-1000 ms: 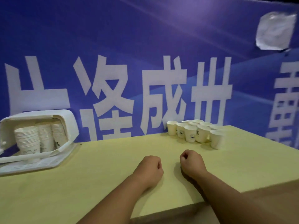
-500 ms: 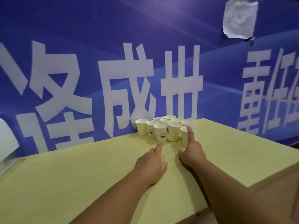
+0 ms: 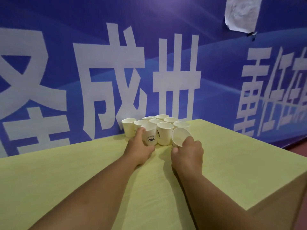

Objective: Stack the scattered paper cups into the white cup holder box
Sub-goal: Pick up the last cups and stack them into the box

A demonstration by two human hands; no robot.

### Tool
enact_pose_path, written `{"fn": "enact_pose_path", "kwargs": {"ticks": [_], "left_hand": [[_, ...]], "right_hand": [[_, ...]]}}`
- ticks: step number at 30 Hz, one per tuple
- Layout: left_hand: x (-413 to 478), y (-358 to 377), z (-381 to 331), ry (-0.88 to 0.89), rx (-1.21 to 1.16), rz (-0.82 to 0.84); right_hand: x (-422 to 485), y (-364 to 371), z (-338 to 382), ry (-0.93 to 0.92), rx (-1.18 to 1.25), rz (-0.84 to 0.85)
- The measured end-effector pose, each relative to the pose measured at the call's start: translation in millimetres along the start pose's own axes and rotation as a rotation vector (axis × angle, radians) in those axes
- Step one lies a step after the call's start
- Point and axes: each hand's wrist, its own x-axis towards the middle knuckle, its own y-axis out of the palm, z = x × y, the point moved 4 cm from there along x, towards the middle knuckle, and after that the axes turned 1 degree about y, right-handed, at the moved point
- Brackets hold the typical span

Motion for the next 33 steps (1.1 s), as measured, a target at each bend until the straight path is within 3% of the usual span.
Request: {"fn": "enact_pose_path", "kwargs": {"ticks": [8,15,25,33], "left_hand": [[-24.5,-22.9,8.3,-0.031,-0.006,-0.172],[-71.0,-78.3,34.1,-0.054,0.012,-0.177],[-135.0,-200.2,96.9,-0.105,-0.011,-0.293],[-173.2,-281.6,150.0,-0.181,-0.097,-0.407]], "right_hand": [[-9.6,-2.7,7.1,-0.072,-0.065,-0.031],[-20.8,-11.9,22.4,-0.200,0.027,0.002],[-87.1,4.4,85.5,-0.304,0.110,0.193],[-177.8,57.7,194.9,-0.359,0.326,0.397]]}}
